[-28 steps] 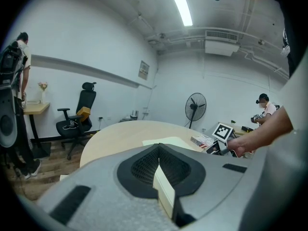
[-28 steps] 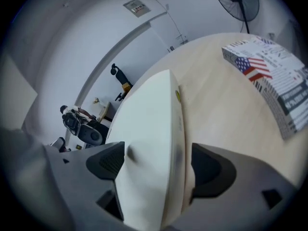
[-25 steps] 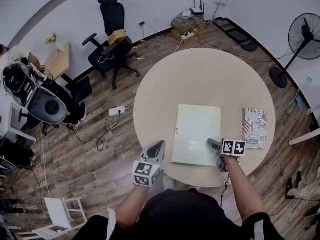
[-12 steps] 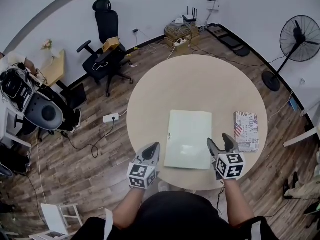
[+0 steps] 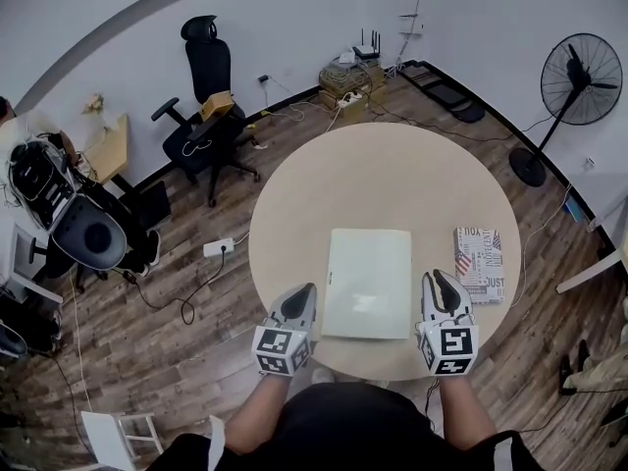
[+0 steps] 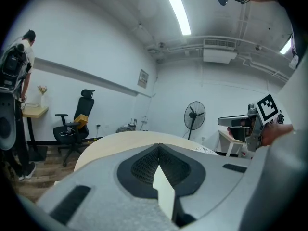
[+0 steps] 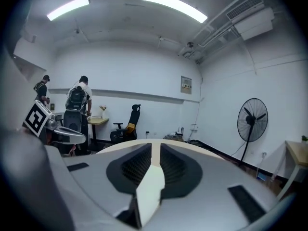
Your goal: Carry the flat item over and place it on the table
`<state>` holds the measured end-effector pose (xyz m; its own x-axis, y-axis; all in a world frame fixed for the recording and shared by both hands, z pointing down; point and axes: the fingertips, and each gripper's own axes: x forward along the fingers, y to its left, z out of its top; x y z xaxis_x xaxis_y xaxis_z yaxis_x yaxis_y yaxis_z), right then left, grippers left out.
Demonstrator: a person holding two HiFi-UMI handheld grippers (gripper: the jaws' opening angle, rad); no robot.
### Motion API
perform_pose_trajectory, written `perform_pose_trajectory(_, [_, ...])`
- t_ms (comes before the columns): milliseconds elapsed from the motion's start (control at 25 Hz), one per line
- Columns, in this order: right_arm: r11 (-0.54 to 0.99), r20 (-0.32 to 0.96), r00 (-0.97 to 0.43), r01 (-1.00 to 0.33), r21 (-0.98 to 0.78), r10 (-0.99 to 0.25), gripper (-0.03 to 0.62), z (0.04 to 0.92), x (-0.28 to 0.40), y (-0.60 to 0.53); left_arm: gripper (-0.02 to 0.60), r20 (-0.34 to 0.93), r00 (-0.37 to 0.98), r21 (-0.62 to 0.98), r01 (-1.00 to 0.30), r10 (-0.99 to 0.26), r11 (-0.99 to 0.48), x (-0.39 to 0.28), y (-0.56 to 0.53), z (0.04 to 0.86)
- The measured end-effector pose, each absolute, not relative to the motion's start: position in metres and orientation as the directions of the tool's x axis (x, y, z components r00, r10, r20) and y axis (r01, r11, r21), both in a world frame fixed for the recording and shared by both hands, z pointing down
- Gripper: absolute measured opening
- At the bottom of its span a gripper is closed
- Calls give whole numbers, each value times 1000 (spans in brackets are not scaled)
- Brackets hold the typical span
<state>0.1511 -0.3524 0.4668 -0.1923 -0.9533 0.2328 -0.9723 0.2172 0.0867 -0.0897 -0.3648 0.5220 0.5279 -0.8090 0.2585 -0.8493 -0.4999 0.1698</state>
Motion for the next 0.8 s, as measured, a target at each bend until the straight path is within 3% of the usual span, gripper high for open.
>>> perform_pose_trajectory(160, [192,198,-160,-969,154,-967,0,456,152,-348,2,245,525,167,-851,-815,-498,-89,-366,515])
perform_pose_trajectory(800, [220,173,-187,-955,197,-967,-3,439,145,-354,2,246,514,152,-858,-822,-491,-84,-365,511])
